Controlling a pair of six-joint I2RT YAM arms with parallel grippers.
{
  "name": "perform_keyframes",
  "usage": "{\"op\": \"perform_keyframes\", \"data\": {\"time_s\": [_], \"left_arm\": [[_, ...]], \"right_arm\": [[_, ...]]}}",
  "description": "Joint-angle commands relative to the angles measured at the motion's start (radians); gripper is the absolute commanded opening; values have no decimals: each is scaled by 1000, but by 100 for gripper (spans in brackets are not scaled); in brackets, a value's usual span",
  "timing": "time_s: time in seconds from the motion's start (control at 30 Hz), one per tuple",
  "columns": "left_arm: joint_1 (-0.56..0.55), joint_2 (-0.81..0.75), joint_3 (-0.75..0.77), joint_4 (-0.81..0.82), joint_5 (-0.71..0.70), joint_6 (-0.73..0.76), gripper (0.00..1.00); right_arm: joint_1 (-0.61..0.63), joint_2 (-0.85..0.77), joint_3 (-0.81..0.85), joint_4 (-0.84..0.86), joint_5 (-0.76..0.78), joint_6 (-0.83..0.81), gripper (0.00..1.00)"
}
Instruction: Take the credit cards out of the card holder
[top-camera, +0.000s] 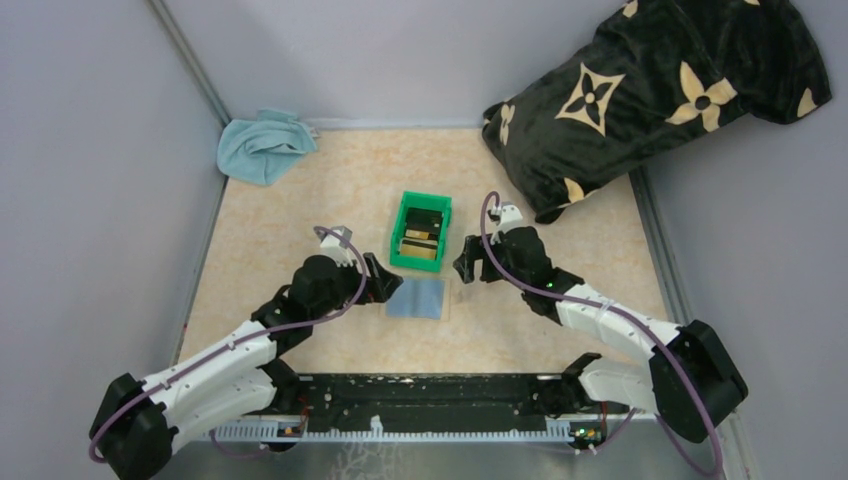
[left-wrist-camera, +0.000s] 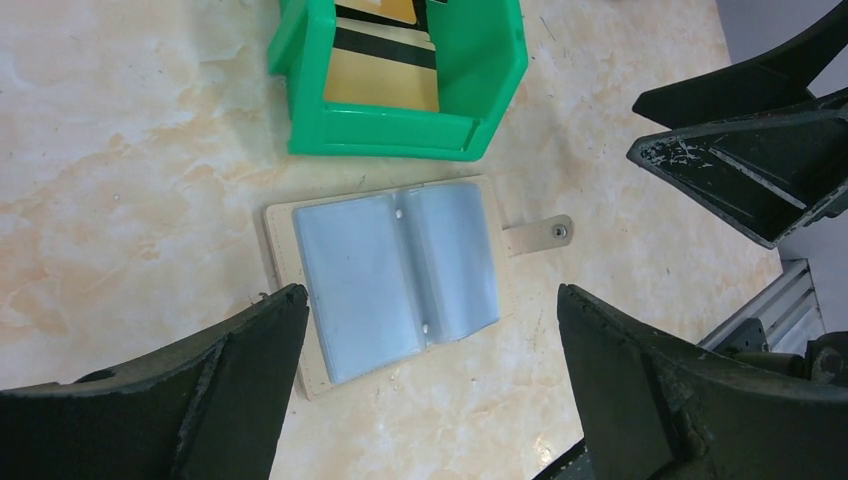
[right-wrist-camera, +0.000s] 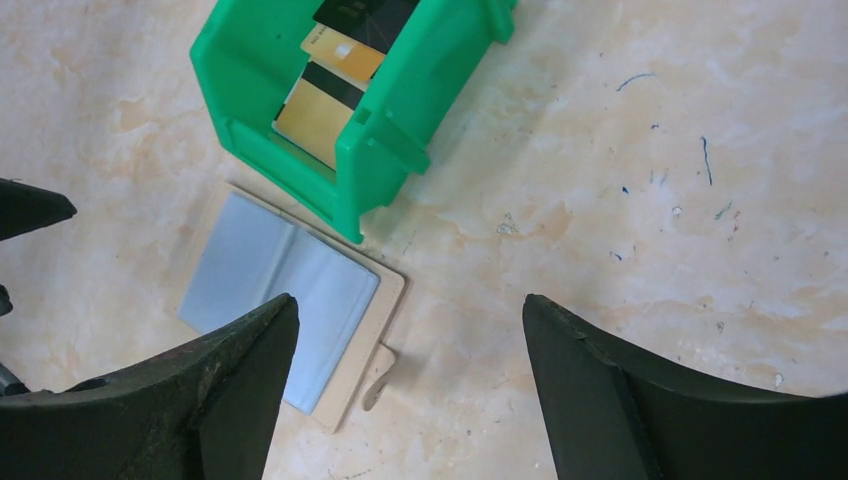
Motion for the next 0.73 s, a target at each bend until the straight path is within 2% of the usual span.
{"op": "perform_keyframes", "data": {"time_s": [0.0, 0.7], "left_arm": [[-2, -14, 23, -28, -23, 14, 100], [-2, -13, 22, -40, -36, 6, 99]], "right_arm": [[-14, -31, 3, -2, 5, -32, 82], [-24, -13, -8, 19, -15, -28, 81]]}}
